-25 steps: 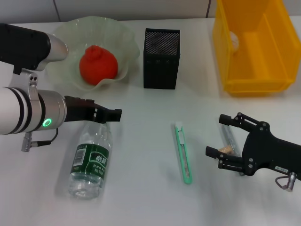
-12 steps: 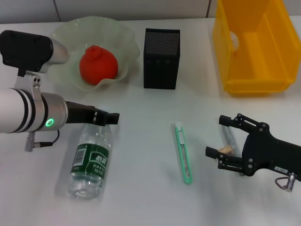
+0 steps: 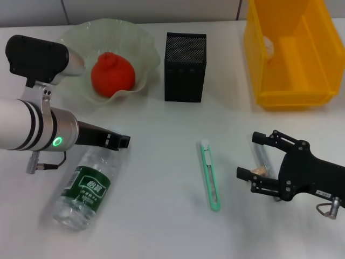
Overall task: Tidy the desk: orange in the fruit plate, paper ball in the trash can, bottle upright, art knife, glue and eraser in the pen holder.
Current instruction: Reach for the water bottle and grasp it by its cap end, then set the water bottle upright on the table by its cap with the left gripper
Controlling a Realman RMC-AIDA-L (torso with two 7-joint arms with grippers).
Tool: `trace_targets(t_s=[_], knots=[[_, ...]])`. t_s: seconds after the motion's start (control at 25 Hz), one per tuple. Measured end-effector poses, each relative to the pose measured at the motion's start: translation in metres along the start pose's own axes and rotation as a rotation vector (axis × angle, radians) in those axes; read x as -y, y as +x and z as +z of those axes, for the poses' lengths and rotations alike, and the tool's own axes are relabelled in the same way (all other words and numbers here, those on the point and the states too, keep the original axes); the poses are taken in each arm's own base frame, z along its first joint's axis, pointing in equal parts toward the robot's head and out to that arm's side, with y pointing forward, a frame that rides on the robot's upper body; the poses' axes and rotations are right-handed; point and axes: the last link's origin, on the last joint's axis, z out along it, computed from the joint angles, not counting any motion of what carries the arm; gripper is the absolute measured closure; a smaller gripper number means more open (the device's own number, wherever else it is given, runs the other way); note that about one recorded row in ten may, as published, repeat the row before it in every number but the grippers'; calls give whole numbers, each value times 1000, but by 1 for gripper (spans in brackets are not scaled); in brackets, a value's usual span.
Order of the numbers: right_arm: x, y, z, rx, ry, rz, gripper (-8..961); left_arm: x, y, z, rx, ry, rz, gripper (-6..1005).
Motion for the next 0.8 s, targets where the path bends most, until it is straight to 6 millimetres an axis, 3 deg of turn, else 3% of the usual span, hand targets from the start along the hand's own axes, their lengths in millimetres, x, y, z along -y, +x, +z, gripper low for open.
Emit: trace_targets(t_s=[0.12,0.36,0.52,0.8], knots=[[0,0,0,0,1,12,107,-2,0,-4,4,11,43,551],[0,-1,-1,7,-3,17,107,-2,3,-25,-83,-12,130,548],[0,-1,-2,8,-2,28,107,5,-2,-52,-275,-118,273,547],[2,-4,0,8,-11,38,108,27,-21,-70,-546,-170,393,544]])
